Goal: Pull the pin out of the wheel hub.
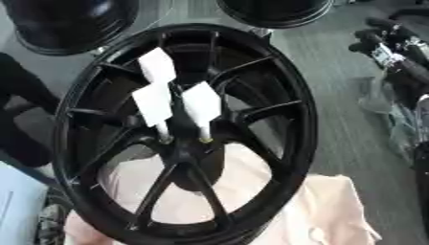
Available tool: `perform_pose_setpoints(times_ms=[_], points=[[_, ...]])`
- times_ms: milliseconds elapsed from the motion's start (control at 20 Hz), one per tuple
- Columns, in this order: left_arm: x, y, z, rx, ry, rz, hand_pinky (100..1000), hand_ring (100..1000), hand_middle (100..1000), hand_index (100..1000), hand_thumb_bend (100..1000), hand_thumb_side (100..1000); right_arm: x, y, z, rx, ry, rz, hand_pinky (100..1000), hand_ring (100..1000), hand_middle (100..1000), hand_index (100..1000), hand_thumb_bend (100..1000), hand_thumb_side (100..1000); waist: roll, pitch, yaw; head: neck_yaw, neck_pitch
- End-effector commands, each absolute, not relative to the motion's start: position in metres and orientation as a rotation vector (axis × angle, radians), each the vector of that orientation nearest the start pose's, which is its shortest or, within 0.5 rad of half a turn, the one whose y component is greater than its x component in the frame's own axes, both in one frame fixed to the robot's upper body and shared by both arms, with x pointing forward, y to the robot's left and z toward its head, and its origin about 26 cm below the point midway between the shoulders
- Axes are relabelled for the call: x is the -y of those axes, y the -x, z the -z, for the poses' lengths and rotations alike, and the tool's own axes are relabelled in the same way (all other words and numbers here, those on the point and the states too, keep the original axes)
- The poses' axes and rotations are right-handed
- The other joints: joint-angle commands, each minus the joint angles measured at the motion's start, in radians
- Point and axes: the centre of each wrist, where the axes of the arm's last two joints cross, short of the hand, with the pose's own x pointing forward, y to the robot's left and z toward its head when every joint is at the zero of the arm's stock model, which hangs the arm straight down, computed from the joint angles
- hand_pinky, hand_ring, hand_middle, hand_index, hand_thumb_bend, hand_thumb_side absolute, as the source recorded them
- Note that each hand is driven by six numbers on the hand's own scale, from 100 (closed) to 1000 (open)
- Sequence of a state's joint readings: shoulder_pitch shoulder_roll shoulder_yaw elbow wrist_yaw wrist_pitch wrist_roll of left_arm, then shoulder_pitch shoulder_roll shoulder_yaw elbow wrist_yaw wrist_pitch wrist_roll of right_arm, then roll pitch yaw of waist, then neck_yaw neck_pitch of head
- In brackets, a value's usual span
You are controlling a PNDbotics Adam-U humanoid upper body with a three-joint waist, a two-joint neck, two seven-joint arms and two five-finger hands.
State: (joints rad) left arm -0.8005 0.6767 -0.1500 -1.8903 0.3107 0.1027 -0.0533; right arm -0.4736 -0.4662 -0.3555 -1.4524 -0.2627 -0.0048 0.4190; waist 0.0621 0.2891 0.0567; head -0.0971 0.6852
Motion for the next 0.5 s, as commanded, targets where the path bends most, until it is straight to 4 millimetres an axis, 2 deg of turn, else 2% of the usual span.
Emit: perform_pose_setpoints(times_ms=[50, 250, 350, 500], points=[[-0.227, -0.301, -0.372, 2.412, -0.092, 1.047, 745, 839, 810, 837, 100, 497, 0.415, -0.36, -0.2, 2.022, 0.066, -0.342, 974, 731, 726, 852, 393, 361, 0.0, -0.027, 0.002, -0.003, 0.007], [-0.213, -0.28, -0.396, 2.449, -0.17, 1.335, 762, 836, 817, 851, 100, 423, 0.414, -0.361, -0.198, 2.011, 0.067, -0.351, 974, 730, 726, 852, 392, 362, 0.004, -0.026, -0.005, 0.004, 0.005], [-0.204, -0.276, -0.4, 2.453, -0.174, 1.451, 769, 836, 819, 854, 100, 380, 0.414, -0.361, -0.198, 2.009, 0.068, -0.351, 974, 730, 725, 852, 392, 362, 0.006, -0.026, -0.007, 0.006, 0.006], [-0.19, -0.272, -0.403, 2.452, -0.179, 1.617, 778, 837, 824, 856, 100, 382, 0.414, -0.361, -0.198, 2.005, 0.071, -0.358, 974, 730, 725, 852, 392, 363, 0.008, -0.028, -0.007, 0.005, 0.007]])
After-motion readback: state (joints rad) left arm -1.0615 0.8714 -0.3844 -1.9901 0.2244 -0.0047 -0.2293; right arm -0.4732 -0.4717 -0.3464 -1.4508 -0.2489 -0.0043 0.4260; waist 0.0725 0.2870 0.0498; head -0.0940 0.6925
